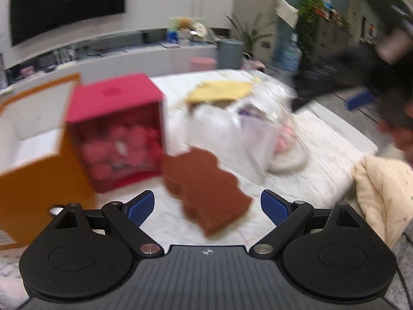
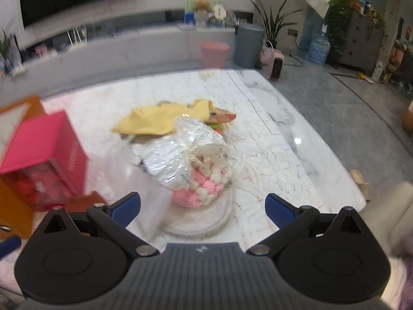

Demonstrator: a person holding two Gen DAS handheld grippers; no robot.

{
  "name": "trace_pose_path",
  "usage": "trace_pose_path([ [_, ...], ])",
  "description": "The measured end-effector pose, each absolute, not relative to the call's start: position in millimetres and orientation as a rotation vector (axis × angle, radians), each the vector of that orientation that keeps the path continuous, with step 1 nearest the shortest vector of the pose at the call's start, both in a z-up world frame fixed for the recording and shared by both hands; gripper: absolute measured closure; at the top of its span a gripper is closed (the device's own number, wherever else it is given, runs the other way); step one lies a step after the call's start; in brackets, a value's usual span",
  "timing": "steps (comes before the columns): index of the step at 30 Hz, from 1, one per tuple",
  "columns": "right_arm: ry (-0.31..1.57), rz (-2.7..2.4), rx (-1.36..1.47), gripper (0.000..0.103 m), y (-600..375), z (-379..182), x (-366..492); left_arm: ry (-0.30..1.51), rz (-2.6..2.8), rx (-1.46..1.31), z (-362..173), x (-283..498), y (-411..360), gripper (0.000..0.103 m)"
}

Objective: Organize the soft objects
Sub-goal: 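Grasp the brown bear-shaped sponge with the left tool while the right tool approaches the white bag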

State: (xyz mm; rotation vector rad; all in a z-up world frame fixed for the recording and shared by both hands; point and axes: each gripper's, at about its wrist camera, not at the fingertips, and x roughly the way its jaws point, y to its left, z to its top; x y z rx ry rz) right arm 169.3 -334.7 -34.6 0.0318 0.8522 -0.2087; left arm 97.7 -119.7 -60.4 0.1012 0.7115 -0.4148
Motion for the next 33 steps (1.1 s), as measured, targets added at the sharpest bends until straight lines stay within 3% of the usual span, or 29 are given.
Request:
trace_pose_path([
  [12, 0.940, -0.021, 0.130, 0.003, -320.6, -101.5, 200.9, 0.763, -0.315, 0.111, -108.4, 128.7, -153.0, 0.000],
  [18, 0.945, 0.031, 0.143, 0.003, -323.4, -120.3, 217.6, 0.689, -0.276, 0.168, -111.4, 127.4, -157.0, 0.000],
  [21, 0.968, 0.025, 0.167, 0.015, -326.1, -130.5, 223.9, 0.692, -0.278, 0.140, -108.5, 124.7, -156.3, 0.009],
  [25, 0.976, 0.032, 0.163, 0.021, -323.3, -134.9, 225.6, 0.672, -0.270, 0.162, -106.5, 119.8, -159.1, 0.015],
  [30, 0.950, 0.081, 0.184, 0.047, -319.0, -132.5, 226.9, 0.648, -0.291, 0.188, -96.7, 107.9, -155.4, 0.015],
  [32, 0.942, 0.115, 0.184, 0.069, -318.0, -131.2, 226.2, 0.642, -0.278, 0.167, -91.1, 105.1, -150.4, 0.015],
  [33, 0.939, 0.129, 0.190, 0.074, -317.6, -130.0, 225.5, 0.643, -0.274, 0.149, -88.4, 104.5, -147.8, 0.015],
])
